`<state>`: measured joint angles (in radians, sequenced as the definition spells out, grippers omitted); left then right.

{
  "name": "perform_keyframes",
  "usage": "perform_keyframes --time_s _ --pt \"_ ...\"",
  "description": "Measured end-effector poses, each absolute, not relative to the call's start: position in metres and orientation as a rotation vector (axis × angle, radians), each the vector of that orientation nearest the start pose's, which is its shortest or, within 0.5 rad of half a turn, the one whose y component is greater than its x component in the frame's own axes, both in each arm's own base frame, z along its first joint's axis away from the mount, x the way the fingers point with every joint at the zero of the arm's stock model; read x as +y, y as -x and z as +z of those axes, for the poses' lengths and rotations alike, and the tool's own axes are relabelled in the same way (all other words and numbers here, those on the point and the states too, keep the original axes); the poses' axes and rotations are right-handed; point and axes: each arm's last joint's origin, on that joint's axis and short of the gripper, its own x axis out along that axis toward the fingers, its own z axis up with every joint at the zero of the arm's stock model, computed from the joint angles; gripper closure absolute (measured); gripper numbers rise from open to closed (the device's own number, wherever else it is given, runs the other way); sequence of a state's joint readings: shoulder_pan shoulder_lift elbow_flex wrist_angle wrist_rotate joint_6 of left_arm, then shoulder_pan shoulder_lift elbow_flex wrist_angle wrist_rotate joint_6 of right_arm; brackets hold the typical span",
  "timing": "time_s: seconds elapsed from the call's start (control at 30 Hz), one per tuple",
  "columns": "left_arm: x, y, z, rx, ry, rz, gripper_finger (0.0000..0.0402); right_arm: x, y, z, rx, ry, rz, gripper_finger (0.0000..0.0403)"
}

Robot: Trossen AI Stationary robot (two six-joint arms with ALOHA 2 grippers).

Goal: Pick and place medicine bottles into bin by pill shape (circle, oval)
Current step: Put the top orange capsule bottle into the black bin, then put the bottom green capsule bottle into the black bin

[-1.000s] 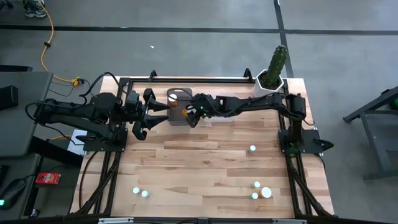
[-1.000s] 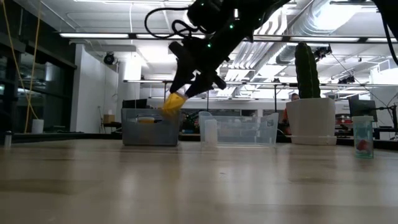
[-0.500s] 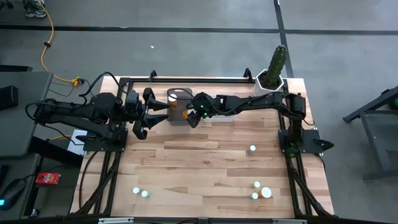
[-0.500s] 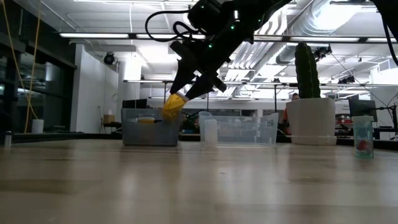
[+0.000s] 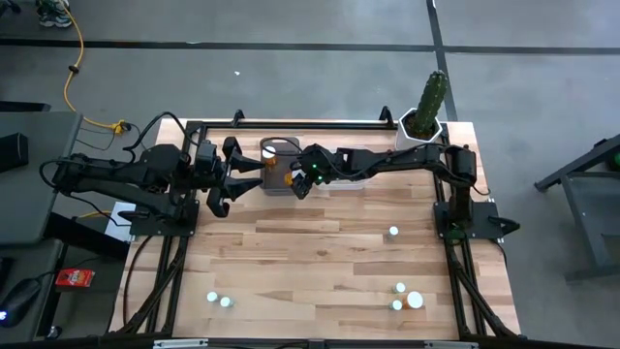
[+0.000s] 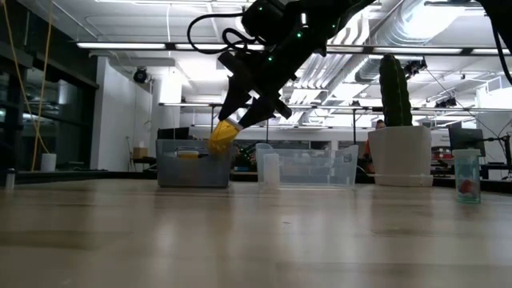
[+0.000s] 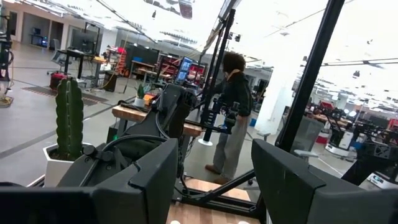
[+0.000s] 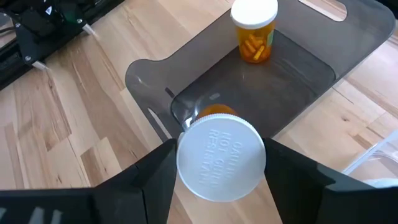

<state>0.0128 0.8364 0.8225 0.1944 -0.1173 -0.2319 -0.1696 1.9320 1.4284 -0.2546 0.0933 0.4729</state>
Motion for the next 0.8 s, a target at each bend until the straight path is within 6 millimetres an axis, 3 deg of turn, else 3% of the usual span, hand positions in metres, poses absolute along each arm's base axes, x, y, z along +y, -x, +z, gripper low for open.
perform_keyframes --time_s 0.13,0.53,0.8 --pt "0.006 -0.184 0.373 -0.195 0.241 0.108 0.0206 -0.075 -0.42 0.218 0.688 -0.481 -0.42 0.0183" --pt "0.006 -0.184 0.373 -0.194 0.241 0.108 0.0206 -0.074 -0.42 0.218 0.693 -0.492 -0.397 0.009" --pt "0.006 -0.184 0.373 -0.192 0.24 0.108 0.0206 -0.068 -0.398 0.249 0.756 -0.316 -0.38 0.0086"
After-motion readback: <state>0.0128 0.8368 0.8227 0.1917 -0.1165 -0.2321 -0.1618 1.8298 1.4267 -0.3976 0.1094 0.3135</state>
